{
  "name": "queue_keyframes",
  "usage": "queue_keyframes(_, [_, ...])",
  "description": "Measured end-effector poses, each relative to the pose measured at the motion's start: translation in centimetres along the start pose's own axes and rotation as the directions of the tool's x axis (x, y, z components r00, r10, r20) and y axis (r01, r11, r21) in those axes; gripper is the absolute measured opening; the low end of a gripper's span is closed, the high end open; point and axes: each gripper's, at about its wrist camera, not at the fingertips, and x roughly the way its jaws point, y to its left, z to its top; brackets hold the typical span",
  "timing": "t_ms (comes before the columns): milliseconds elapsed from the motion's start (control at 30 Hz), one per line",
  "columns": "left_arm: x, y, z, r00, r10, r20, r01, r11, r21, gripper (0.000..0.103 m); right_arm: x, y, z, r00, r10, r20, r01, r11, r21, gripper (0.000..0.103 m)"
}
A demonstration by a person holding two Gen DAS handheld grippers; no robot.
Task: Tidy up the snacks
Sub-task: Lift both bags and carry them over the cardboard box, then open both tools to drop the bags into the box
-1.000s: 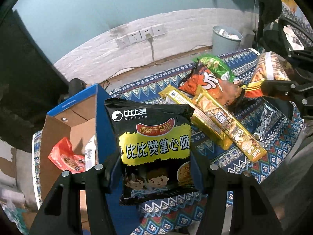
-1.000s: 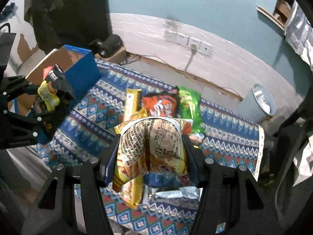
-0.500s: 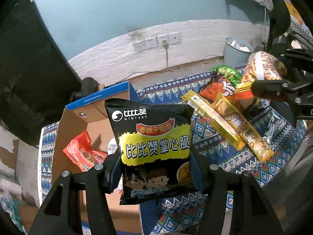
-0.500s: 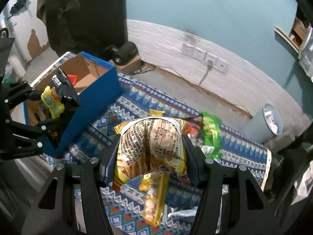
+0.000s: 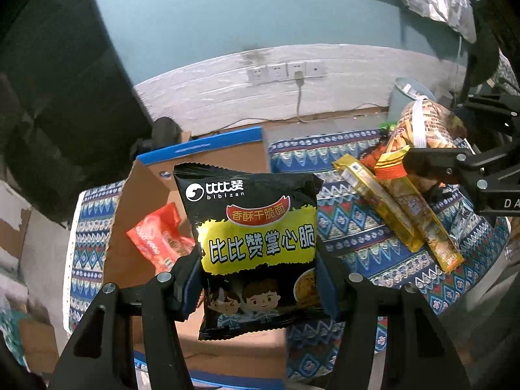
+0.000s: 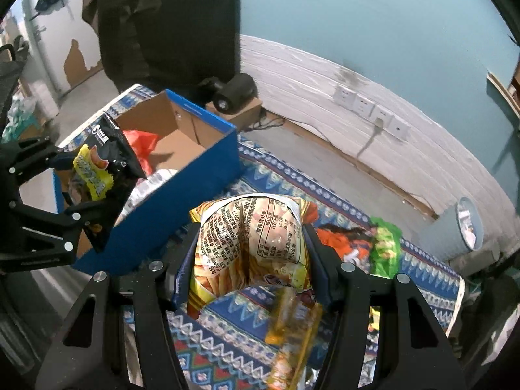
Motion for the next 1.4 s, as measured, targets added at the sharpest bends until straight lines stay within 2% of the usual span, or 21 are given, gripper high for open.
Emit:
queue_keyframes(533, [1.0,6.4,-2.3,0.998,0.056,-0.038,-0.060,0.991,-0.117,0.061,2.8,7.3,4.8,0.996,0.086,0.004,-0.085,0.990,-0.109,0.060])
queue_keyframes(1000, [2.4,10.0,-4.4,0.989,0.105,-0.102,-0.122,0.978,-0.172,0.061,6.6,12.3,6.5,0.988,0.150,-0.045,-0.156,0.968,-0.196,0.060])
queue_keyframes(1067, [2.5,10.0,-4.4,0.987,0.112,-0.114,-0.130,0.977,-0.170,0.062,6.8,12.5,6.7,0.985,0.164,-0.051,-0.171,0.966,-0.194,0.061])
queue_keyframes(1133, [2.5,9.9,-4.4,0.986,0.119,-0.120,-0.138,0.976,-0.167,0.071,6.9,12.5,6.8,0.985,0.164,-0.052,-0.171,0.968,-0.182,0.063])
queue_keyframes(1400, [1.5,9.1,-3.9,0.987,0.130,-0.092,-0.143,0.979,-0.147,0.079,5.6,11.3,7.0,0.988,0.152,-0.012,-0.152,0.978,-0.145,0.069])
